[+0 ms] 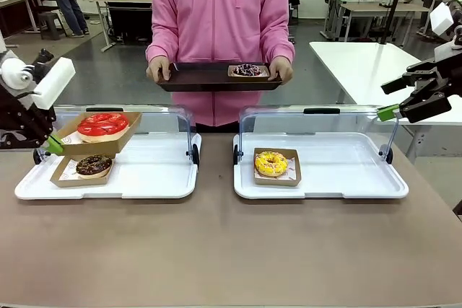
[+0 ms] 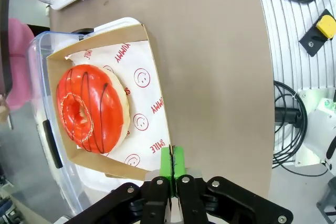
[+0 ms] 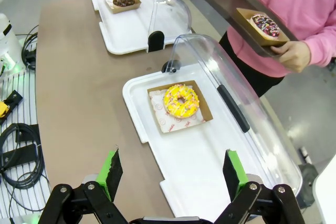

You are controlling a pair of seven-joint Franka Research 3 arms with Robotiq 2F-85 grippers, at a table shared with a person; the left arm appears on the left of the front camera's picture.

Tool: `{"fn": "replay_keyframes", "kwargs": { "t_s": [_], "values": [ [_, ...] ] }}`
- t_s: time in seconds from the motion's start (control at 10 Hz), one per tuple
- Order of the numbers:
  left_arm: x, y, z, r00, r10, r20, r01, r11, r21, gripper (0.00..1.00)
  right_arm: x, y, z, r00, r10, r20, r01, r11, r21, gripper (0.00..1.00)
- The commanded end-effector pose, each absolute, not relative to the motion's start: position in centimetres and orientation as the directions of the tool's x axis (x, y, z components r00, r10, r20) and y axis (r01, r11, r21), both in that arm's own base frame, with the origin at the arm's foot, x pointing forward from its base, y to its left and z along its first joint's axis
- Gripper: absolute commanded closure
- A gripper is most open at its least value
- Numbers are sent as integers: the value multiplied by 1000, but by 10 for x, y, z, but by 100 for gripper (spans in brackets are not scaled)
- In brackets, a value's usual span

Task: Provide the desired donut to the person.
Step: Place the picked Paper togo box onto the Handle tray extended by the person.

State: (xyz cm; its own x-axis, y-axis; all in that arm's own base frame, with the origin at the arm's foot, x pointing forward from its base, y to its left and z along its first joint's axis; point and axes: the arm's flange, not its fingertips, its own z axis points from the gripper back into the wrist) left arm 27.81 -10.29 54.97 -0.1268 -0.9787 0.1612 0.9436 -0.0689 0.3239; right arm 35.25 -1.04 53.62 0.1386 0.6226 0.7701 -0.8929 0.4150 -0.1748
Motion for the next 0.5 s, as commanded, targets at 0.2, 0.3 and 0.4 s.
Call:
{"fn": "replay_keyframes", "kwargs": {
  "t_s": [0.2, 0.3, 0.4],
  "values": [
    [280, -104, 553, -121, -979, 165, 938, -59, 340, 100, 352, -10, 535, 136, 624, 770, -897, 408, -172, 0],
    [280, -104, 553, -121, -979, 165, 938, -59, 340, 100, 352, -10, 535, 136, 624, 770, -897, 408, -172, 0],
    [280, -104, 553, -121, -979, 165, 938, -59, 340, 100, 352, -10, 535, 136, 624, 770, -897, 408, -172, 0]
  ]
}}
